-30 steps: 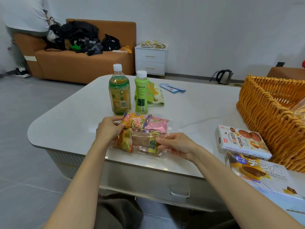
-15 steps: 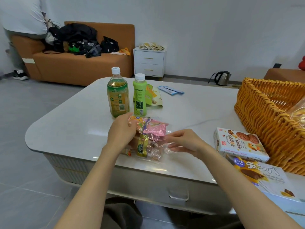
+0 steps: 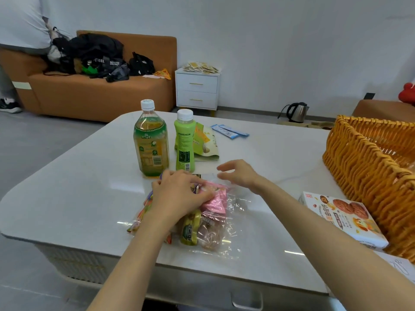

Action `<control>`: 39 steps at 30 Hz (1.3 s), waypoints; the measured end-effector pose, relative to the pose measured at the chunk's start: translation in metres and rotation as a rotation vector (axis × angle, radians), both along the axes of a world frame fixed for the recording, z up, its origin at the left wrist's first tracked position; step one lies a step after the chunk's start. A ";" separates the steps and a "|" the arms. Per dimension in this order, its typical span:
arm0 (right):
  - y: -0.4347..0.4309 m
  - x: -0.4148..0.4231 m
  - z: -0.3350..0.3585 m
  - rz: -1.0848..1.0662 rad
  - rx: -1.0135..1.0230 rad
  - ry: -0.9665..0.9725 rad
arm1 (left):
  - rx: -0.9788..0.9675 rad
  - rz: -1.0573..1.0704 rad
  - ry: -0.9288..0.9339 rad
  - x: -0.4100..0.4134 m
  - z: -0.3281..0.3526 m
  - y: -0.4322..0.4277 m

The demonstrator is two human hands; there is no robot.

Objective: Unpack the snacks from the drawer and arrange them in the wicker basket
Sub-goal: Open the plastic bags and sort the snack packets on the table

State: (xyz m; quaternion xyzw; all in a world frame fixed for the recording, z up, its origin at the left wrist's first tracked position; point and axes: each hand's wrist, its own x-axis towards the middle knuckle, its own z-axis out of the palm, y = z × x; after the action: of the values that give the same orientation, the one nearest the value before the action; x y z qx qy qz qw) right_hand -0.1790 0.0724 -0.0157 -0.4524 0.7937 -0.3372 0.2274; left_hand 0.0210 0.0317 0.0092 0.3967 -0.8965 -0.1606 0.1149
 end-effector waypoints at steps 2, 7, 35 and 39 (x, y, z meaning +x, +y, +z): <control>-0.017 -0.003 -0.006 0.068 0.093 0.050 | 0.024 0.002 0.000 -0.002 0.001 -0.002; -0.040 -0.004 -0.006 0.148 0.261 0.254 | 0.049 0.005 -0.021 -0.009 0.002 -0.012; 0.054 -0.024 0.022 -0.281 -0.123 -0.305 | 0.141 -0.026 0.257 -0.008 -0.007 -0.011; 0.091 -0.004 0.035 -0.213 -0.258 -0.433 | 0.253 -0.054 0.461 -0.007 0.003 0.004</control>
State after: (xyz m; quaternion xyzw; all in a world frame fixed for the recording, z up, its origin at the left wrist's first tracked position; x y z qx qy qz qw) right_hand -0.1828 0.1635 0.0192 -0.3090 0.7200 -0.5465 0.2956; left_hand 0.0139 0.0360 0.0121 0.3365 -0.8296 -0.3607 0.2614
